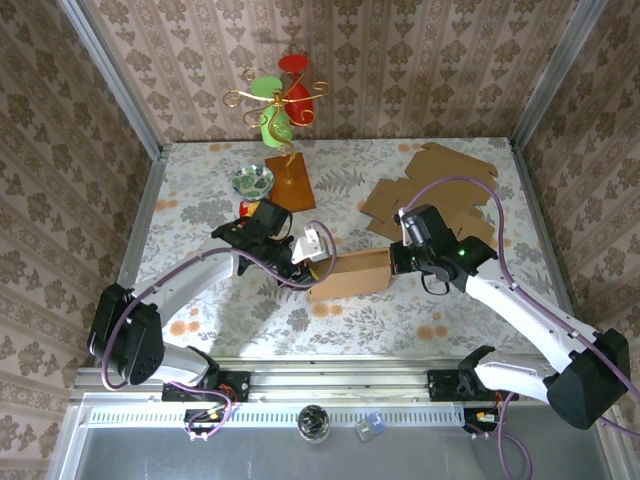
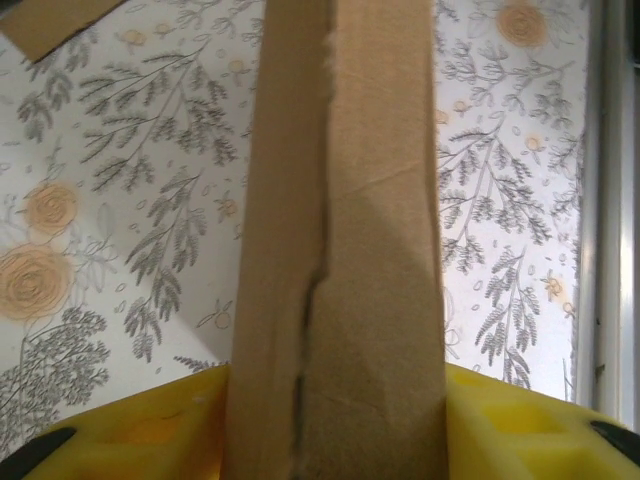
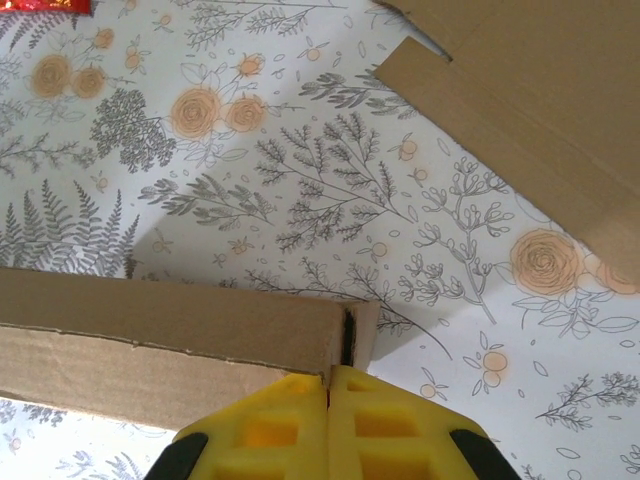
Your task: Fold the paper box
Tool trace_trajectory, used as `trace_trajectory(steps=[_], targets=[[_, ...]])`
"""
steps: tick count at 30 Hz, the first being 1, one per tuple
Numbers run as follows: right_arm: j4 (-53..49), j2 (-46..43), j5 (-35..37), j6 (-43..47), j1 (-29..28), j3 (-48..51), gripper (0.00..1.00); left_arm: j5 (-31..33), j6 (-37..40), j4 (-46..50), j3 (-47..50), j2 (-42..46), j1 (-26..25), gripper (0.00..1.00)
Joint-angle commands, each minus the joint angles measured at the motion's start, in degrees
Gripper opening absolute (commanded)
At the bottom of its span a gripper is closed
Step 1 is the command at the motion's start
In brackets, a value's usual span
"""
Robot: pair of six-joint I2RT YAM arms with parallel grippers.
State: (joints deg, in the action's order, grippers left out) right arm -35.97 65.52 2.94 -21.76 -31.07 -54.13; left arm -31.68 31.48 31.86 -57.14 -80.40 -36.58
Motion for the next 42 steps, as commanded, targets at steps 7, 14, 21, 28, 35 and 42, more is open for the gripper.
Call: trace_trajectory(steps=[7,14,21,28,35,42], targets=[[-3.35,0.84,4.86,-3.17,-2.67,-0.37,0.0,1.8,-8.39,-6.62,4.89,6.49,1.87,0.65],[-3.41,2.04,6.73,-4.6,-4.45,-1.1,0.0,1.03,-13.56,-9.12,7.61,11.16,3.63,0.67],[-3.91,2.95,7.34,-5.58,-4.61,-2.12,0.0,2.05,-24.78,-7.43,6.73,15.75,5.73,0.66],[-4.62,3.81,7.11,-5.94,-4.71,-3.53,0.0,0.72,-29.55,2.58,0.56,16.25,6.53,0.54],[-4.75,3.92,7.04,-6.17,-4.79,-3.54,0.0,-0.13,-28.21,7.96,-2.9,13.65,5.93,0.55],[-4.64,3.83,6.99,-6.5,-4.79,-3.29,0.0,2.19,-25.78,9.23,-4.77,10.01,3.05,0.53]])
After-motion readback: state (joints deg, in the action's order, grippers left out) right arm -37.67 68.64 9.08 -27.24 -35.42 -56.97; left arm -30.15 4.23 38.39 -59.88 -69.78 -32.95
